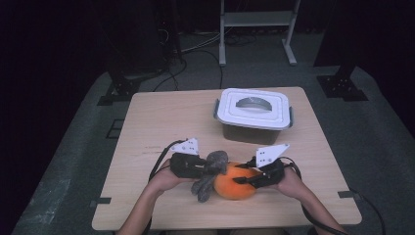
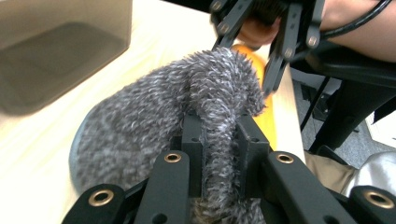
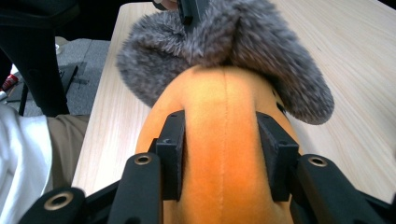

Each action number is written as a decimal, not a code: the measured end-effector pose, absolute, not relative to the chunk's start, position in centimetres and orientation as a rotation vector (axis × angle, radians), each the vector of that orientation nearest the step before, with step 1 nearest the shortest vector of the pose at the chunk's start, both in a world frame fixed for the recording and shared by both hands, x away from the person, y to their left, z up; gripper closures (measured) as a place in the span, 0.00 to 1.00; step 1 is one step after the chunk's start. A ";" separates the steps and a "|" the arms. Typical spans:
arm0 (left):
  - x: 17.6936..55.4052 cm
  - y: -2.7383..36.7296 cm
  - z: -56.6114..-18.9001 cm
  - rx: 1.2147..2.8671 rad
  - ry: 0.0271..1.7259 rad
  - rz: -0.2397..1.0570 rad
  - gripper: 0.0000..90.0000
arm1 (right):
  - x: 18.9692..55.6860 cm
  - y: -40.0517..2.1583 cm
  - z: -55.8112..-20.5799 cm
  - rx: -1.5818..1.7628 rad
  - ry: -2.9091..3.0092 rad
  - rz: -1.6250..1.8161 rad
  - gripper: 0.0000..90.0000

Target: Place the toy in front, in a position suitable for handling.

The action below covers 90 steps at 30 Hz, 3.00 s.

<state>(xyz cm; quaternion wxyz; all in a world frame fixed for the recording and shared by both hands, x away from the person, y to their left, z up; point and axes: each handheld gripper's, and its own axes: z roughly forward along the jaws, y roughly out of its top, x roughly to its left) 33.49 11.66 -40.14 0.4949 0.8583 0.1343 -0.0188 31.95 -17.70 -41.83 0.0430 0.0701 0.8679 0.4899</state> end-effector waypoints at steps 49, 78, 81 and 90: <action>33.2 13.0 -38.6 1.977 0.311 -0.140 0.85 | 32.5 -14.7 -41.9 0.140 2.668 1.604 0.60; 33.7 8.0 -38.9 2.002 0.288 -0.153 0.83 | 30.5 -20.3 -40.9 0.497 2.616 1.455 0.21; 33.6 7.6 -38.9 2.013 0.291 -0.156 0.83 | 30.2 -19.7 -41.0 0.528 2.597 1.424 0.19; 33.9 8.8 -37.9 2.000 0.290 -0.130 0.83 | 31.7 -19.6 -42.4 0.378 2.607 1.482 0.48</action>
